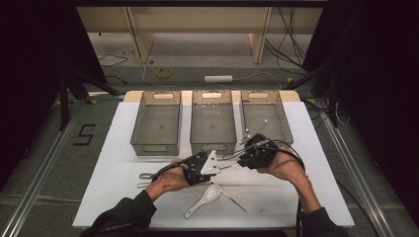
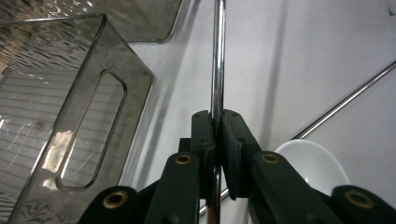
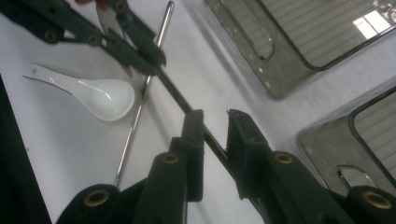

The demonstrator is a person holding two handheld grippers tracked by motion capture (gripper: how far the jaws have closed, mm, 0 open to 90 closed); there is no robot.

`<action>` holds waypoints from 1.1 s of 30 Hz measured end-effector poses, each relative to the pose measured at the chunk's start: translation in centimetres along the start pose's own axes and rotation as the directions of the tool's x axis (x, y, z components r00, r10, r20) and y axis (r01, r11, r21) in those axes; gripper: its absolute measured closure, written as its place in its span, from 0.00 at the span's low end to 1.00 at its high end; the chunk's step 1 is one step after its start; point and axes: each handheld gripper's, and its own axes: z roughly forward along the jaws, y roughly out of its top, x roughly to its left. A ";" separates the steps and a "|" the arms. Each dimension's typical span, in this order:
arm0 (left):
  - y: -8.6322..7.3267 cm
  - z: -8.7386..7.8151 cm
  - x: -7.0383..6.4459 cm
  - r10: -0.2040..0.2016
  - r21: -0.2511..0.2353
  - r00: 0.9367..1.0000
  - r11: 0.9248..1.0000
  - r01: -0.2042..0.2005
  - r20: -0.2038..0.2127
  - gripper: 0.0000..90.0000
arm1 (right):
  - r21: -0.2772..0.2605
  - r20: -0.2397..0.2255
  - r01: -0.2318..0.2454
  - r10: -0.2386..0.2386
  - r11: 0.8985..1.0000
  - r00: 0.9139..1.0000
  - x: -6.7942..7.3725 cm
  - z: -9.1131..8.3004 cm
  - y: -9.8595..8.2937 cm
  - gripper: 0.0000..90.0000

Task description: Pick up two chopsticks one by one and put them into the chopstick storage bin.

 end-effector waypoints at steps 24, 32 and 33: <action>-1.5 -4.0 5.5 -0.393 -0.023 0.916 0.920 0.392 -0.078 0.94 | -0.282 0.032 -0.131 0.146 0.950 0.989 1.7 -0.7 -0.7 0.35; -2.2 -6.2 7.5 -0.490 -0.058 0.864 0.871 0.487 -0.115 0.94 | -0.297 0.023 -0.165 0.179 0.941 0.983 2.6 1.3 -2.6 0.33; -2.3 -6.5 7.8 -0.501 -0.068 0.857 0.866 0.496 -0.120 0.94 | -0.293 0.017 -0.167 0.179 0.941 0.984 2.6 1.5 -2.8 0.33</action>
